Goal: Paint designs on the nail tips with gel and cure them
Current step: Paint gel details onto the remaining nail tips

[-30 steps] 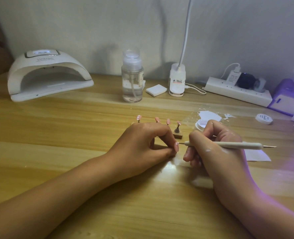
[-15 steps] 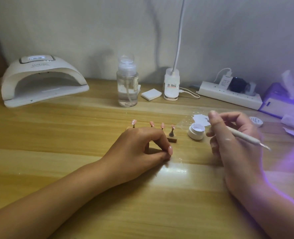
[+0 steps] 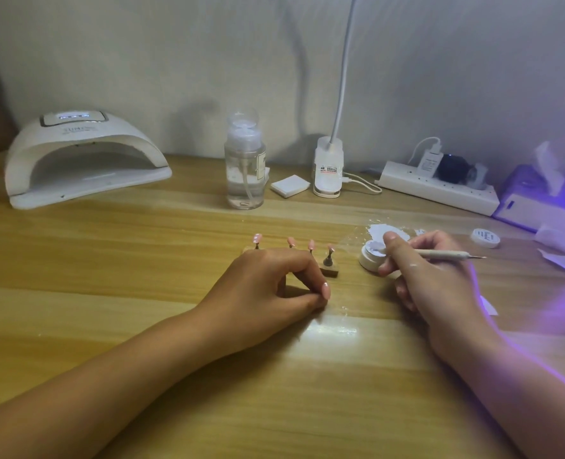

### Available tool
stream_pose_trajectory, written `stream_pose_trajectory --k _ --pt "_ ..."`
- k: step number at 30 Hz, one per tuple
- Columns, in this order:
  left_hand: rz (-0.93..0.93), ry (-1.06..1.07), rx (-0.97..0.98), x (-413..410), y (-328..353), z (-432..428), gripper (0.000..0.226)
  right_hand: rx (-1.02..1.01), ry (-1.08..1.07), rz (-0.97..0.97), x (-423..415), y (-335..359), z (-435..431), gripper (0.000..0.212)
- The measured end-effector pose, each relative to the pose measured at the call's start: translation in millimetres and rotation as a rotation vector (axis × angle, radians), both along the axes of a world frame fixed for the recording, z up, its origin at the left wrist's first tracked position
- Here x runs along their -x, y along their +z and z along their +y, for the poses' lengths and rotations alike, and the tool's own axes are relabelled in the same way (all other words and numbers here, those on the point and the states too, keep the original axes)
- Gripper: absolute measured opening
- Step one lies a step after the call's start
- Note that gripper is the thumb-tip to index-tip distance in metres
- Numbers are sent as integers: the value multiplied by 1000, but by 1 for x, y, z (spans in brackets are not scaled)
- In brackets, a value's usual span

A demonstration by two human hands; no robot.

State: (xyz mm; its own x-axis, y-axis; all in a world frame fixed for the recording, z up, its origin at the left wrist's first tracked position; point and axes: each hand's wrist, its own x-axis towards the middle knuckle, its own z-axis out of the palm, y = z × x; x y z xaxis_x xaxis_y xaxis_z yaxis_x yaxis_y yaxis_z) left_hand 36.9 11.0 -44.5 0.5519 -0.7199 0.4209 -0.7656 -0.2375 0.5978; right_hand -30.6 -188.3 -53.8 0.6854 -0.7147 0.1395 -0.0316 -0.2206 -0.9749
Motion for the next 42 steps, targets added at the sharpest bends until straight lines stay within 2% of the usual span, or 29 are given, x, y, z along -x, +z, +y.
stream_pose_trajectory --k 6,10,14,18,23,32,42 --pt "17 2 0 -1 -1 0 16 -23 6 -24 2 1 1 29" --pt "2 2 5 0 -1 0 13 -76 -9 -171 10 9 12 21" --pt "26 7 22 1 -2 0 14 -127 153 -288 24 22 34 13" --pt "-9 16 16 0 -2 -1 26 -246 308 -187 32 15 52 23" --pt "-8 16 35 0 -2 -2 25 -189 321 -110 27 13 54 34" --pt "-20 4 48 2 0 -2 25 -145 321 -91 25 13 56 25" --pt "-20 13 41 3 1 -2 25 -149 331 -96 24 16 57 25"
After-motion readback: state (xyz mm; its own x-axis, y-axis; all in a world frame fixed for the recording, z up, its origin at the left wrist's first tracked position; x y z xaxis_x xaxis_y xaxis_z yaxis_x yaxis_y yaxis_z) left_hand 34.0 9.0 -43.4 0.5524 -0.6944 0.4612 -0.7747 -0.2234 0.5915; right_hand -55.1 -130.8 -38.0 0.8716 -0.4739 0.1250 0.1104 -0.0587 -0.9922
